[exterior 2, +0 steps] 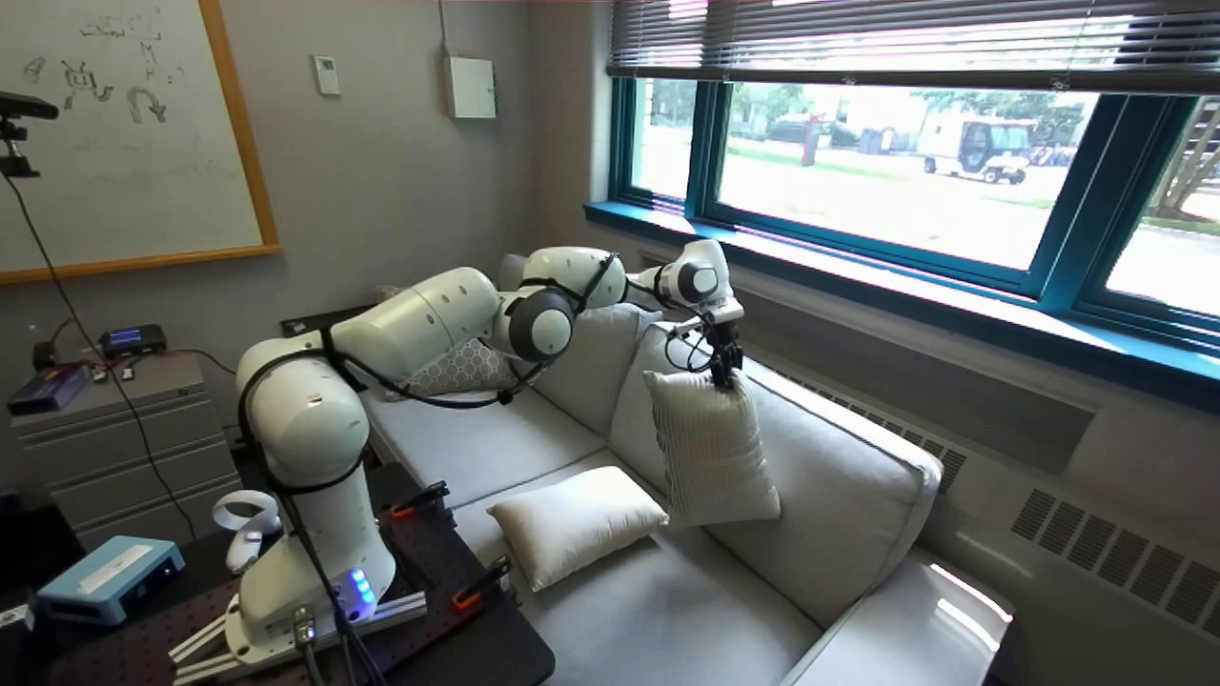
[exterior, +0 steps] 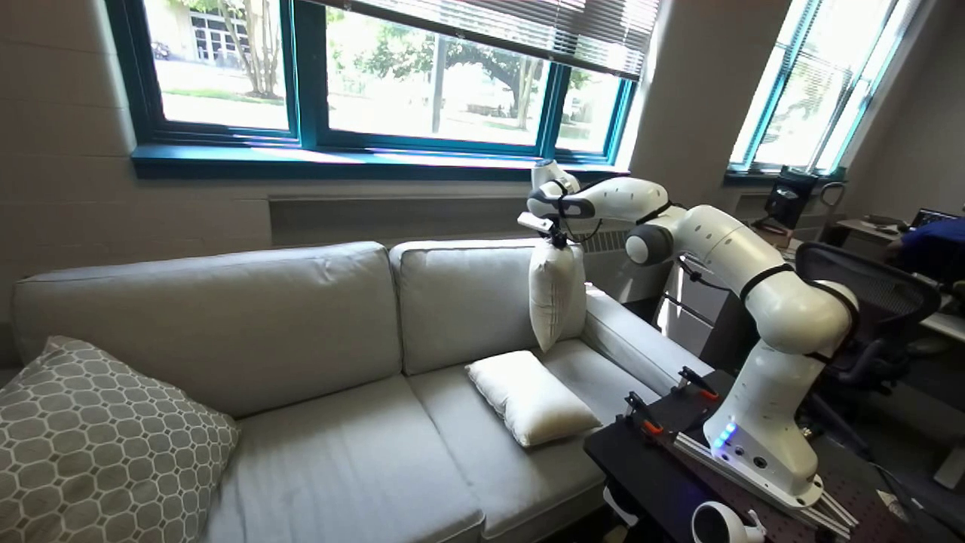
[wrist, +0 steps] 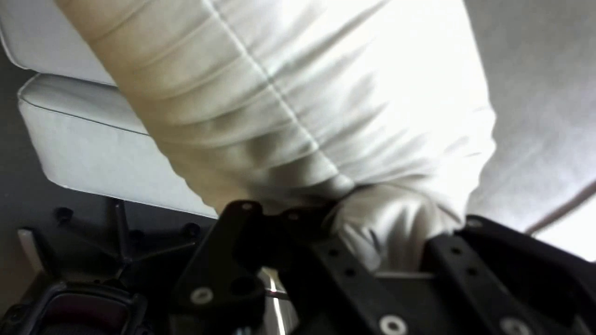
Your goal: Arrange the small pillows on the right side of the couch
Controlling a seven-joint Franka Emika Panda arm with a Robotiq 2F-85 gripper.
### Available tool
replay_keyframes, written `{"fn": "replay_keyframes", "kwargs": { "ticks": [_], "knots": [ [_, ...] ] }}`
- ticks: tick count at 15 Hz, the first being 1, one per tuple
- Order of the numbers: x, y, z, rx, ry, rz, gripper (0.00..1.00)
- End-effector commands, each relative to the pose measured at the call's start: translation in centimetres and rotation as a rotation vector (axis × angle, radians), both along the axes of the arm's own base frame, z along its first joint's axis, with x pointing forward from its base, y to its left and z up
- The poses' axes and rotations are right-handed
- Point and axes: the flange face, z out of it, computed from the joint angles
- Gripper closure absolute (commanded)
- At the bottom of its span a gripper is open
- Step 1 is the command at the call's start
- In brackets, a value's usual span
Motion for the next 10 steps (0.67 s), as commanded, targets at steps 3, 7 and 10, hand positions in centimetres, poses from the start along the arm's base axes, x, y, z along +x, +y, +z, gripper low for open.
{"fn": "replay_keyframes", "kwargs": {
  "ticks": [3,7,10],
  "knots": [
    [0.8,-9.8,3.4,-0.103,-0.265,-0.068,0.94],
    [0.3,-15.6,2.5,-0.189,-0.367,-0.012,0.94],
    [-0.7,-17.4,-1.6,-0.225,-0.309,0.066,0.94]
  ]
}}
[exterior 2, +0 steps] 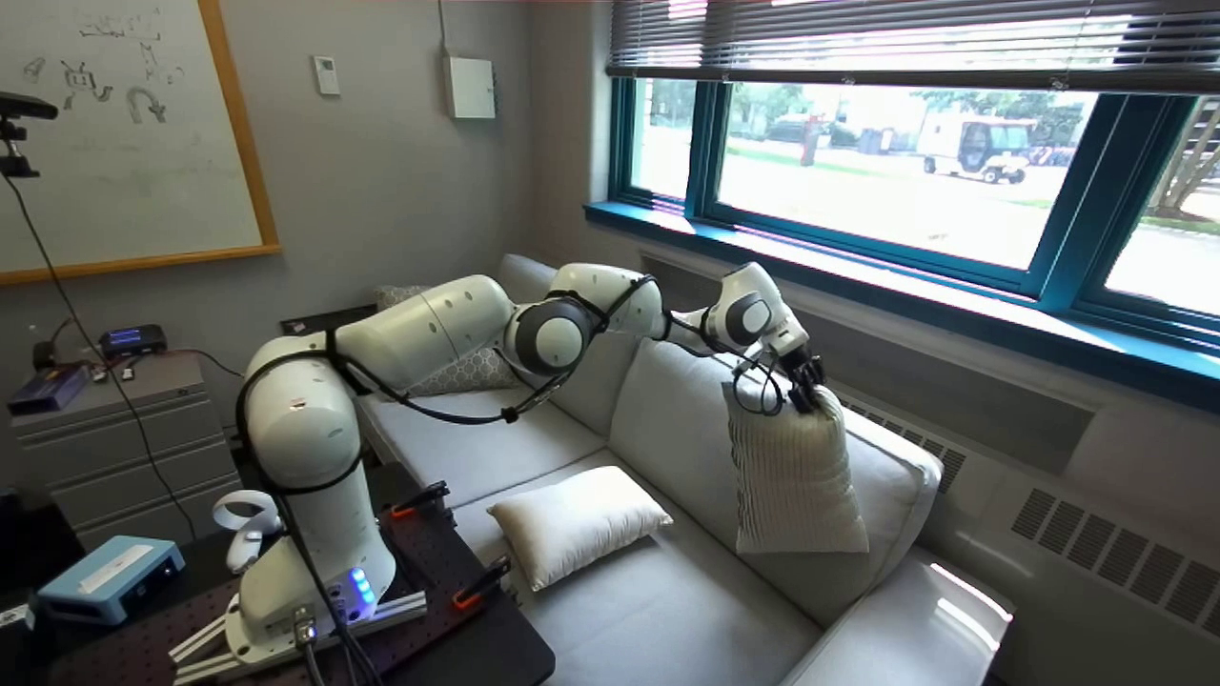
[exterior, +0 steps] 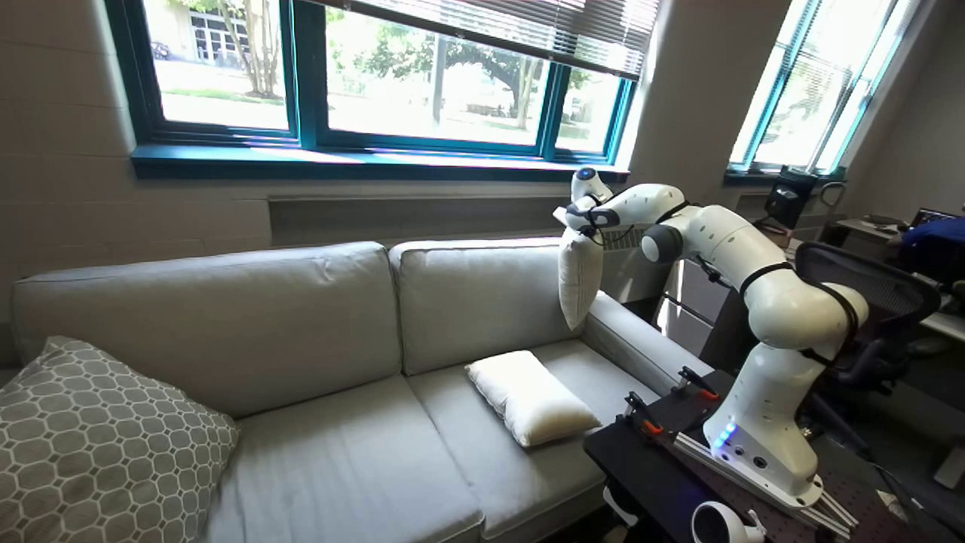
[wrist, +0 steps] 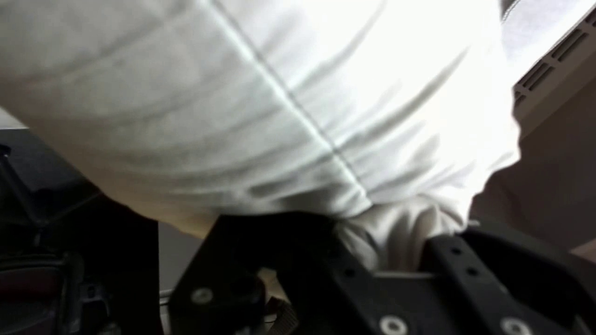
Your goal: Arrange the small pillows on the right side of the couch
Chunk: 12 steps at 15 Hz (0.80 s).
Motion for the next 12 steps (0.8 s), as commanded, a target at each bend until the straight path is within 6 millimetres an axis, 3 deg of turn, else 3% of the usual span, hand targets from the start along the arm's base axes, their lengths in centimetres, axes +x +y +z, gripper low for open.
{"fn": "replay_keyframes", "kwargs": {
  "ticks": [1,4,8,10,12],
  "knots": [
    [-1.1,-1.3,-3.6,-0.09,0.07,0.067,0.94],
    [-3.2,-1.9,-9.6,-0.1,0.155,0.072,0.95],
    [-7.8,-1.7,-17.3,-0.086,0.269,0.049,0.95],
    [-9.4,-1.2,-19.3,-0.085,0.283,0.036,0.94],
    [-10.0,0.0,-19.4,-0.093,0.257,0.035,0.94]
  ]
}}
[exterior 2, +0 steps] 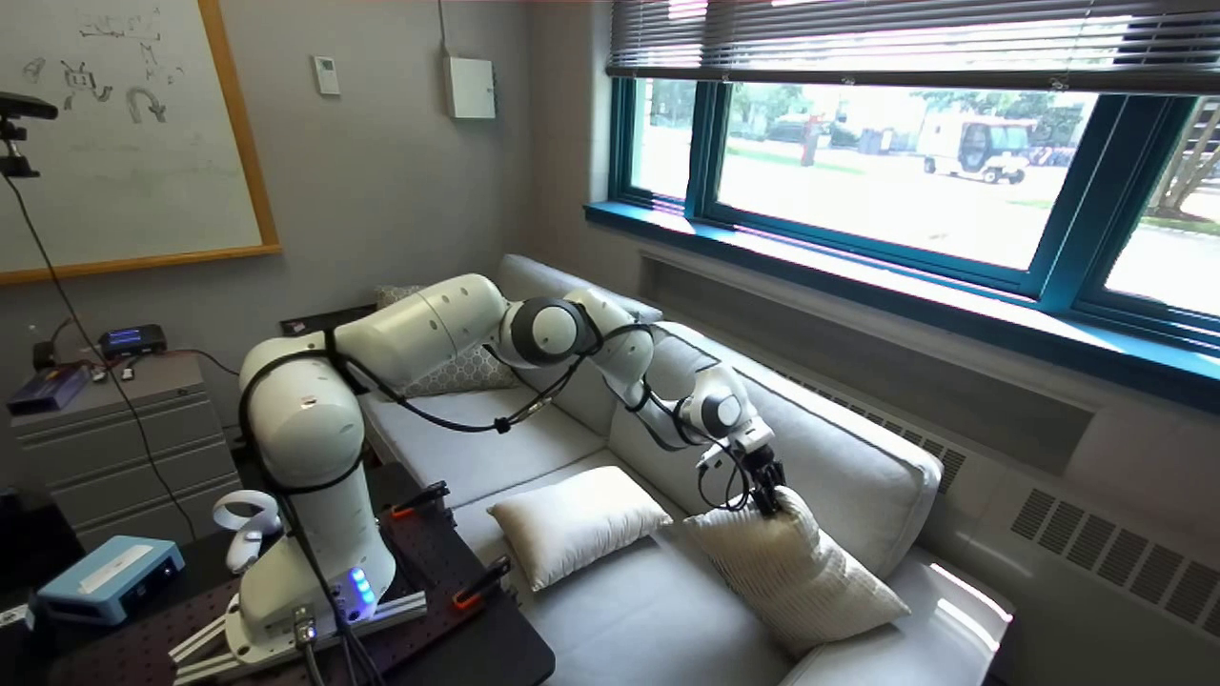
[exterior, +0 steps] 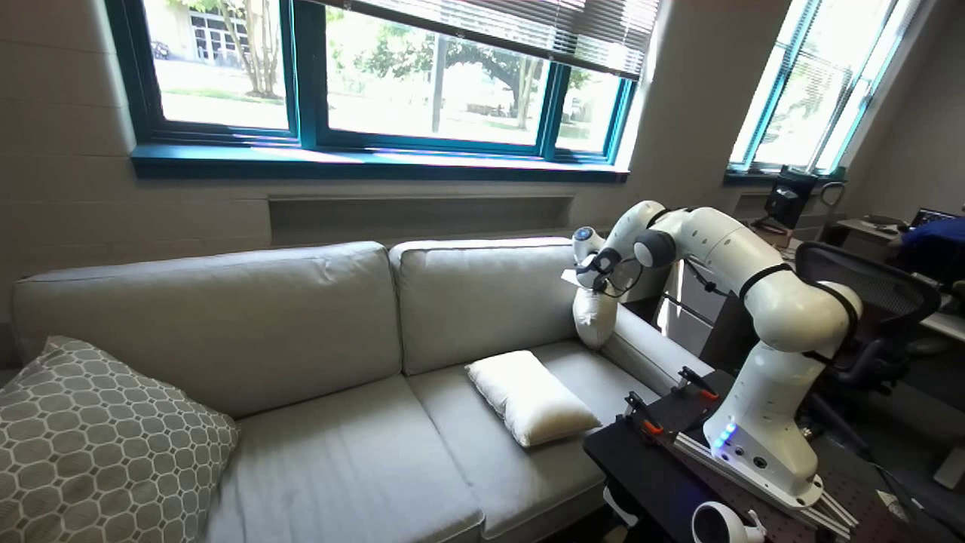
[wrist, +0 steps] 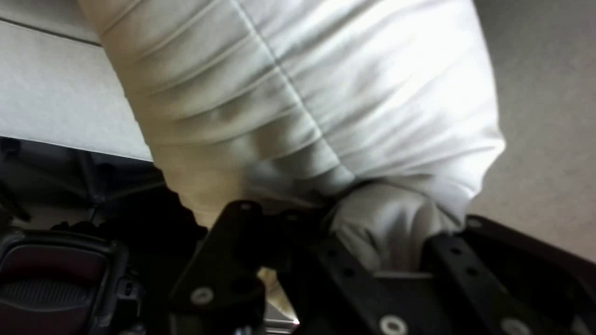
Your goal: Arrange the small pillows on the right side of the couch
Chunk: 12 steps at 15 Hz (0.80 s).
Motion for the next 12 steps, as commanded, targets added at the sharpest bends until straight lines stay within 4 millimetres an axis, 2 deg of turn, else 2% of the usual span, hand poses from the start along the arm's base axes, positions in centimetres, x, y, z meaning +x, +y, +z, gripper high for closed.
{"fn": "replay_keyframes", "kwargs": {
  "ticks": [1,4,6,8,12],
  "knots": [
    [-1.9,1.9,0.8,-0.021,-0.029,-0.008,0.94],
    [-3.3,3.7,0.6,-0.034,-0.022,0.007,0.94],
    [-5.6,3.6,-1.4,-0.038,0.05,-0.011,0.94],
    [-9.5,3.0,-5.4,-0.05,0.16,-0.051,0.94],
    [-18.5,2.4,-14.1,0.006,0.391,-0.139,0.95]
  ]
}}
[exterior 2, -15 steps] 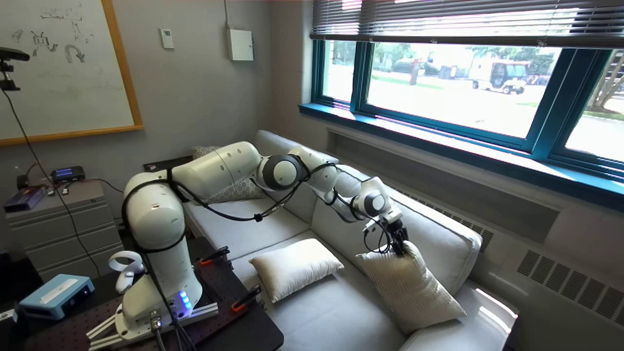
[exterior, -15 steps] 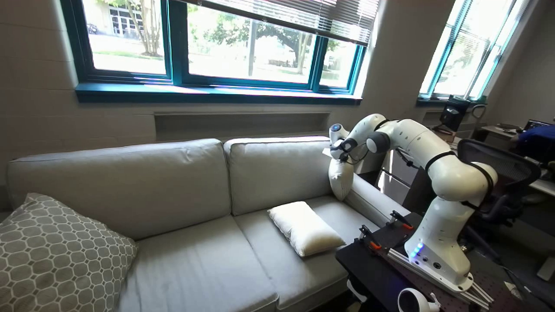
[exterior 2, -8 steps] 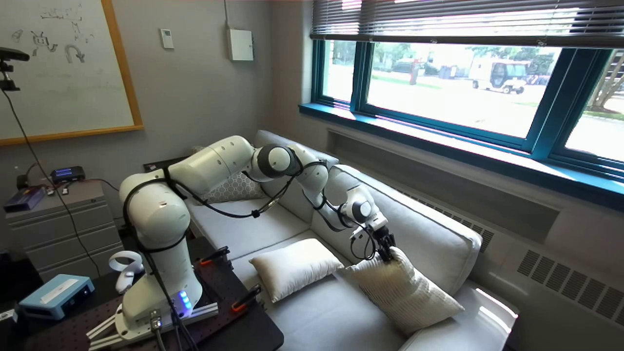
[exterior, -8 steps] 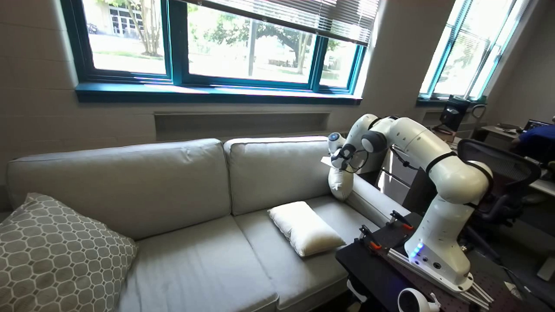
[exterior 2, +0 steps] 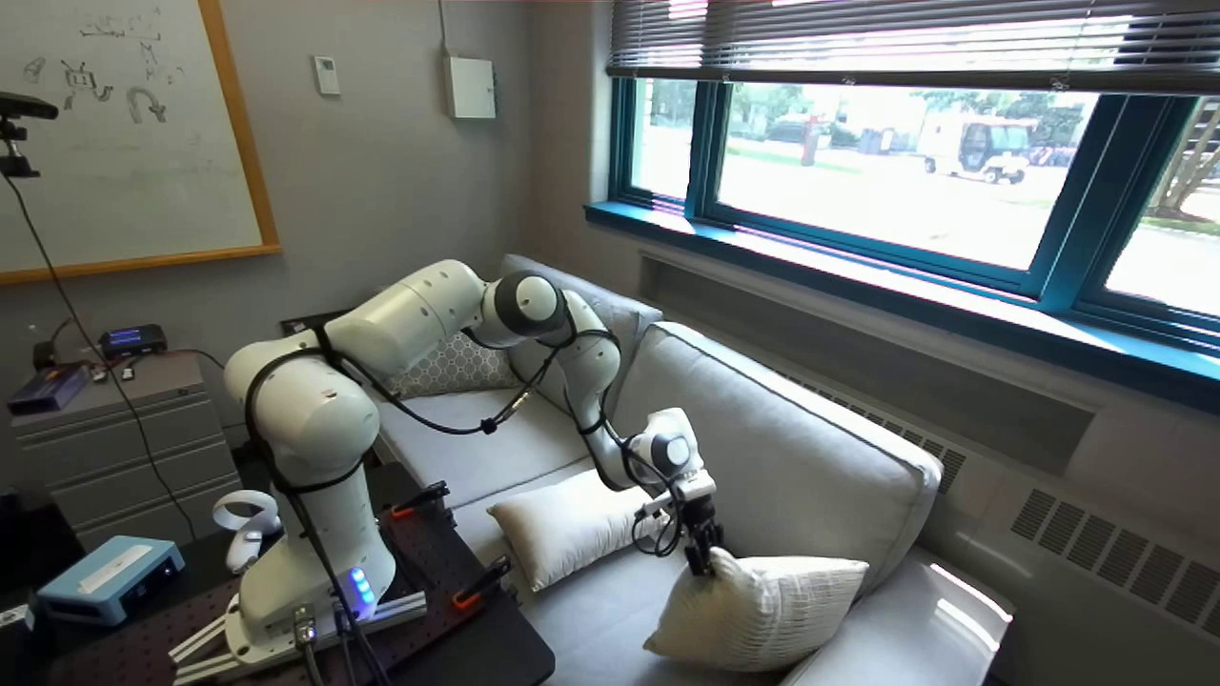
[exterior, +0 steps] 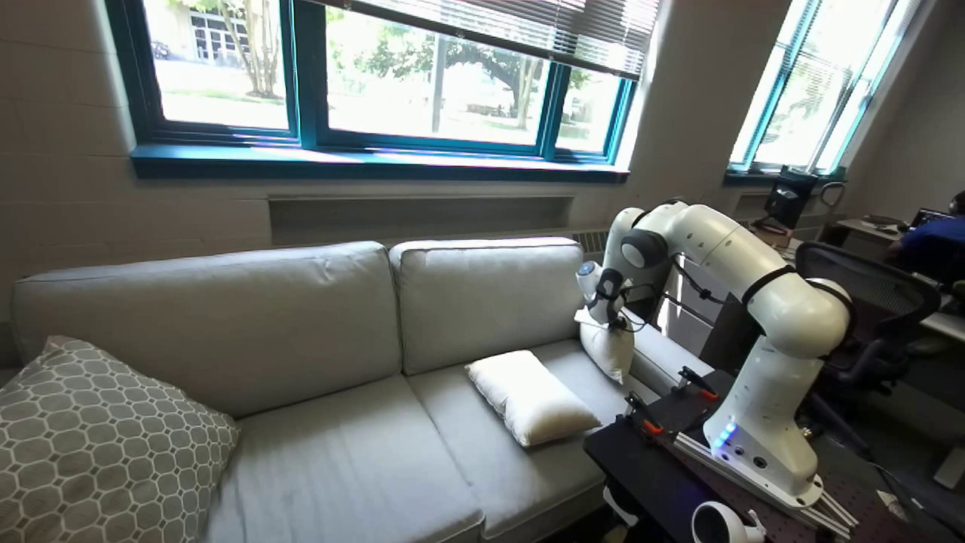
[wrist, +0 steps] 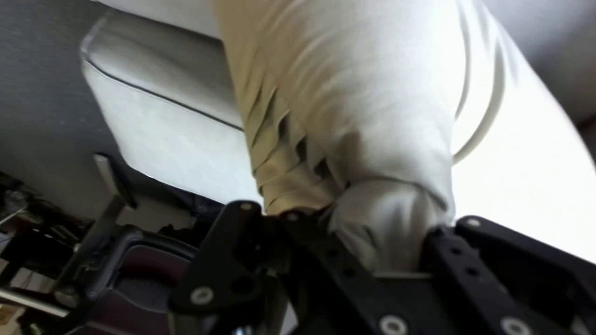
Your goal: Arrange the small pillows on the right side of the couch
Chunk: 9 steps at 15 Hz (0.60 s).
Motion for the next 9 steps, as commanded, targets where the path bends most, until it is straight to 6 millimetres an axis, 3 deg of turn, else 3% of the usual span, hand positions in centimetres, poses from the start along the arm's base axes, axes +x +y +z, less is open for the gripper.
{"fn": "replay_keyframes", "kwargs": {
  "ticks": [1,3,5,9],
  "knots": [
    [-8.2,-0.7,-6.6,0.048,0.186,-0.09,0.95],
    [-11.2,-1.2,-9.3,0.079,0.24,-0.139,0.95],
    [-12.5,-2.2,-10.7,0.094,0.258,-0.18,0.95],
    [-12.7,-4.5,-9.9,0.116,0.215,-0.299,0.95]
  ]
}}
